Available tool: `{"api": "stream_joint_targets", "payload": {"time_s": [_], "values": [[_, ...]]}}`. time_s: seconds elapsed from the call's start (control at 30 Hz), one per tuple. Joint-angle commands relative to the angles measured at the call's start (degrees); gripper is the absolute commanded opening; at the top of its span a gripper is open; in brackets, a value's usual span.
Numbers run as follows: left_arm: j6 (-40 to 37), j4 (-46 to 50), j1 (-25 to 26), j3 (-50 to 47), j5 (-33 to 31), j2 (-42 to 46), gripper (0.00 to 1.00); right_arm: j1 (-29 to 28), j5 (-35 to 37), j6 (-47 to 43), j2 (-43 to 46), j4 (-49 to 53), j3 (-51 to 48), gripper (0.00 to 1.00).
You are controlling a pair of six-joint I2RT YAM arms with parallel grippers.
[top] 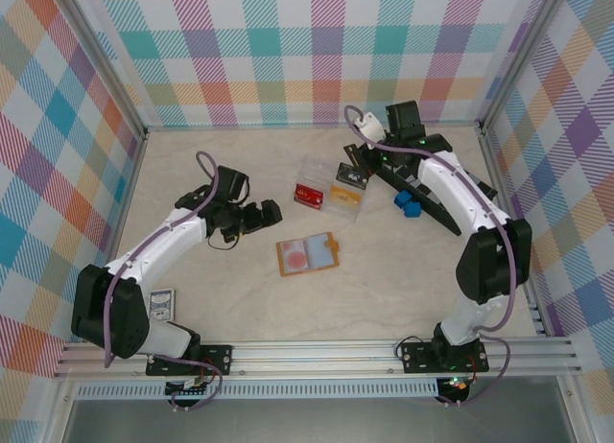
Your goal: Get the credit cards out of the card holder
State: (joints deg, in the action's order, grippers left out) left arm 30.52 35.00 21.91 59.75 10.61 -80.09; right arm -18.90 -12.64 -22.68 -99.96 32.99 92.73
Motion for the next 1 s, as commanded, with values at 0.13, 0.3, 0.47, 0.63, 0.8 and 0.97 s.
{"api": "stream_joint_targets", "payload": {"time_s": [0.13, 0.3, 0.47, 0.63, 0.8, 0.97], "values": [[-3.07, 4.05, -0.69, -1.45, -2.59, 2.94, 1.00, 0.01, -1.68, -18.50, -10.20, 14.72, 14.96, 0.00], [-3.23, 6.10, -0.64, -0.45, -3.10, 2.75, 1.00, -0.05, -2.10, -22.08, -17.00, 21.73, 24.03, 0.00], [-1.98, 5.77, -0.64, -1.25, -2.00, 2.16, 1.00, -0.07, -1.43, -23.69, -20.82, 24.81, 27.91, 0.00], [-1.65, 5.39, -0.64, -1.46, -1.21, 1.20, 1.00, 0.02, -1.00, -24.84, -21.92, 26.40, 28.13, 0.00], [-1.92, 5.42, -0.64, -1.30, -0.68, 0.74, 1.00, 0.02, 1.82, -25.72, -23.02, 27.17, 27.91, 0.00], [-2.18, 4.47, -0.64, -1.29, 1.05, 0.73, 1.00, 0.05, 1.60, -28.05, -23.16, 28.35, 27.49, 0.00]]}}
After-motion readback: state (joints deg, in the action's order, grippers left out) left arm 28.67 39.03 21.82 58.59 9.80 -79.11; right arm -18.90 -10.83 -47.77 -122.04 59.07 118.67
